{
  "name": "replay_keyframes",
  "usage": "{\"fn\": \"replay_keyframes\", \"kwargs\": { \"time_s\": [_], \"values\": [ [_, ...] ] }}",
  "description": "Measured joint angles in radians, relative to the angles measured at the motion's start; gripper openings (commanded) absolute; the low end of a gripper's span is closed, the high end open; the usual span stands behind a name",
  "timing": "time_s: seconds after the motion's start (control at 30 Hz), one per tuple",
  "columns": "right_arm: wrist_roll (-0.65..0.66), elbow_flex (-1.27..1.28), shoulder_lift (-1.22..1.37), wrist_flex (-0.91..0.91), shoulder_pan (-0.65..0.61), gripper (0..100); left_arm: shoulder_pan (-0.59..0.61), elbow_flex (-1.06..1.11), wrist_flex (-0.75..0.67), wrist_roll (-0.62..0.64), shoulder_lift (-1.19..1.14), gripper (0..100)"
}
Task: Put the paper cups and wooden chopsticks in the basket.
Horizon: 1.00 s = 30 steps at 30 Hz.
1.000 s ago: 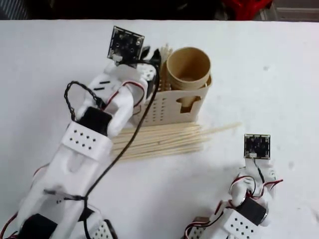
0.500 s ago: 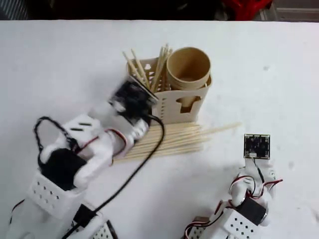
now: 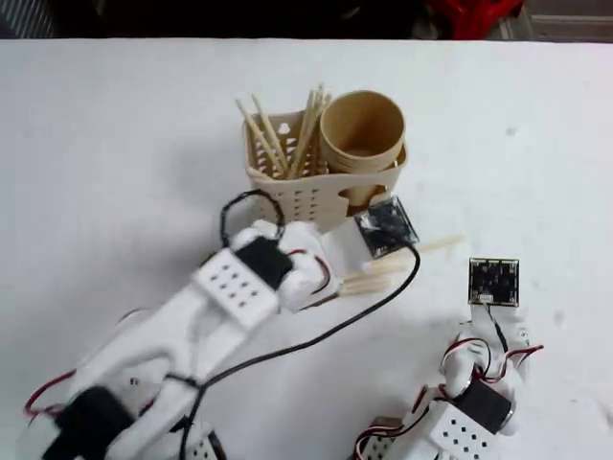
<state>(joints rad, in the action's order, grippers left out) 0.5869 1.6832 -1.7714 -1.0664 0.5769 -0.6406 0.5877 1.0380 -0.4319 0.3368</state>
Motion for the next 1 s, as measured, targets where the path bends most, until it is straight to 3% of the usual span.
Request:
{"fn": "replay_keyframes", "kwargs": {
  "time_s": [0.27,0.73,1.0],
  "values": [
    [0.000,0.000,0.000,0.000,0.000,1.8,0.008,0.002,-0.087,-0.121,-0.213,19],
    [0.000,0.000,0.000,0.000,0.012,1.8,0.097,-0.206,-0.195,-0.129,-0.568,16],
    [0.000,0.000,0.000,0.000,0.012,1.8,0.095,-0.229,-0.193,-0.129,-0.606,2]
  ]
}}
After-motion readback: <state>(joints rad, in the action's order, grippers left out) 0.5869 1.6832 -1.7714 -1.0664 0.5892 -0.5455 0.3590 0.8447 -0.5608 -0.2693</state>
